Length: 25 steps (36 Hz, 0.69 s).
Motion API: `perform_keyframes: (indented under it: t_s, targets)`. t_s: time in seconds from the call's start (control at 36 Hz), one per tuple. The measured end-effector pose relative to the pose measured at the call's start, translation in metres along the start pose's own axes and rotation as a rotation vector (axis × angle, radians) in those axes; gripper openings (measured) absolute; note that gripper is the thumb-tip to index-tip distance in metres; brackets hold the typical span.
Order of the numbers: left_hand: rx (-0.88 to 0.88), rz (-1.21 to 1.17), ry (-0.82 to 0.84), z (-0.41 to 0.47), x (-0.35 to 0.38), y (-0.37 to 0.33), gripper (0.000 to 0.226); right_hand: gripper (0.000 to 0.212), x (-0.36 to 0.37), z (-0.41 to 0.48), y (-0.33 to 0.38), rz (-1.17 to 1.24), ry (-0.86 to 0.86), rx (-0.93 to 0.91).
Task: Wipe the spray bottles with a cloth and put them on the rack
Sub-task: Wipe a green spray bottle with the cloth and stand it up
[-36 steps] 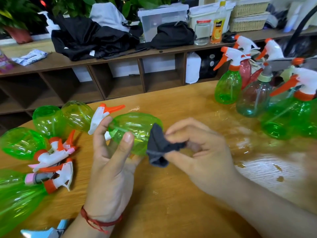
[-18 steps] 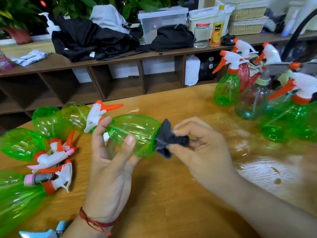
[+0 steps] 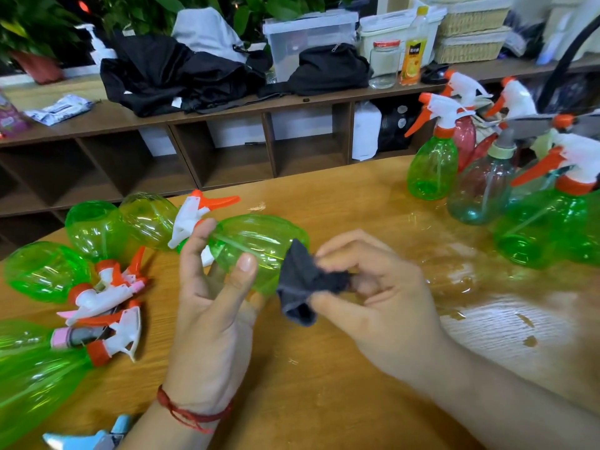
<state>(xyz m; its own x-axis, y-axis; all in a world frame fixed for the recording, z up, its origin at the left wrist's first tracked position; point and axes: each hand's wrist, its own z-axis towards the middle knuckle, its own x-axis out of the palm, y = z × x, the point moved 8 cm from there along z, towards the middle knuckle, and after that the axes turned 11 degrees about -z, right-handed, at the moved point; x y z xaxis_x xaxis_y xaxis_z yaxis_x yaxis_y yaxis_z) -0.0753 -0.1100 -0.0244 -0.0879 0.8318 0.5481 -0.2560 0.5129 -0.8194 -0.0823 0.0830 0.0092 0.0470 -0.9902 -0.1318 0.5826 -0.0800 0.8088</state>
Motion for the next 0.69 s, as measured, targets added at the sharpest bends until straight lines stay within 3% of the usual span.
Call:
perform_keyframes:
  t_s: [0.11,0.22,0.39,0.5,0.69]
  targets:
    - [0.069,0.199,0.103,-0.003,0.014,-0.003,0.087,0.031,-0.028,0.01,-0.006,0.004,-0.173,0.038]
    - [0.08,0.327,0.164,-0.006,0.021,0.002,0.104,0.035,-0.02,0.007,-0.024,-0.153,-0.042,0.074]
    - [0.09,0.262,0.105,-0.003,0.01,0.005,0.096,0.032,-0.013,0.003,-0.023,-0.181,0.053,0.095]
    - [-0.017,0.307,0.131,0.001,0.004,0.016,0.096,0.045,-0.008,0.001,-0.021,-0.266,0.065,0.078]
    - [-0.167,0.389,0.219,-0.007,0.004,0.031,0.107,0.034,-0.02,0.006,-0.04,-0.193,0.016,0.243]
